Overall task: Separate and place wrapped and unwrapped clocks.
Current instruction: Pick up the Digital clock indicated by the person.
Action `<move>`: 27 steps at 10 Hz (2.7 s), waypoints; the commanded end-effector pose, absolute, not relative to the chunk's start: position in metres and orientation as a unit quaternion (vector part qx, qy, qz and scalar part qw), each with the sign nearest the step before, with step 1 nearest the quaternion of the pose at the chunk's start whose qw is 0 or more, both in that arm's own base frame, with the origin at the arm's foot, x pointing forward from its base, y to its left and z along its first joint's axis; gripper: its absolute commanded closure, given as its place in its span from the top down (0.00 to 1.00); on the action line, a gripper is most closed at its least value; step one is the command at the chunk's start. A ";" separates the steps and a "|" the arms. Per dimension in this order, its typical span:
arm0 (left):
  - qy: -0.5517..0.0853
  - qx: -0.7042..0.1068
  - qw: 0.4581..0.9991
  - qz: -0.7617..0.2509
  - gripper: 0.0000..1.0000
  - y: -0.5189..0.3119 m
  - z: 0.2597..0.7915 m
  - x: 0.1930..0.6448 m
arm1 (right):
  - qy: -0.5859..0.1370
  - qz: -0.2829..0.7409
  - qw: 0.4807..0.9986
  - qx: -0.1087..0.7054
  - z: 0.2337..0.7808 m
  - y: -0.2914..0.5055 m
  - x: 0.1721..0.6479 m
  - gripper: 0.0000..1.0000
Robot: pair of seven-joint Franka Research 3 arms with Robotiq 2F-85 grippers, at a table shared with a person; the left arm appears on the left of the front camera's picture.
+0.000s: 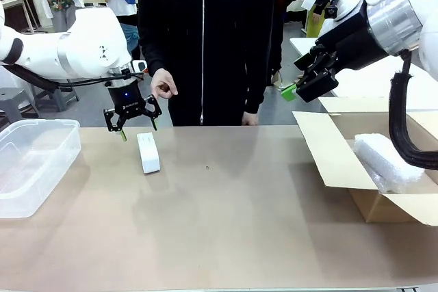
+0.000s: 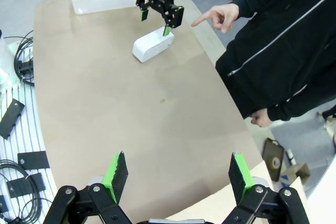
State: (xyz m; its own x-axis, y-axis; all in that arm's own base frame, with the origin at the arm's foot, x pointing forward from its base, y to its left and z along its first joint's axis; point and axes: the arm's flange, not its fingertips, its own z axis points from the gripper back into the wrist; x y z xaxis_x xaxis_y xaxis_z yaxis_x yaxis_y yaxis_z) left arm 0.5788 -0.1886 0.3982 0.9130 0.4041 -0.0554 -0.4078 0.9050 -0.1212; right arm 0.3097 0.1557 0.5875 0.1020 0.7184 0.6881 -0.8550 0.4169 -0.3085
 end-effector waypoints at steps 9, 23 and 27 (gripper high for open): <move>0.011 -0.041 0.989 0.139 1.00 -0.194 0.370 0.595 | -0.411 0.533 0.734 0.093 0.586 0.157 0.313 1.00; 0.043 -0.046 0.989 0.137 0.56 -0.194 0.359 0.605 | -0.411 0.533 0.734 0.093 0.586 0.157 0.313 1.00; 0.036 -0.052 0.988 0.138 0.16 -0.194 0.362 0.606 | -0.411 0.533 0.734 0.093 0.586 0.157 0.313 1.00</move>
State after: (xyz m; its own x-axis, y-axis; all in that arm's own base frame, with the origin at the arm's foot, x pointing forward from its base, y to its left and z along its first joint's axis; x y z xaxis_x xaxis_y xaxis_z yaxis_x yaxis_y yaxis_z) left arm 0.6035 -0.1954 0.3546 0.9598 0.2683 -0.0824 -0.2746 0.9583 -0.0785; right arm 0.3098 0.1557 0.5875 0.1021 0.7185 0.6880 -0.8550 0.4170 -0.3085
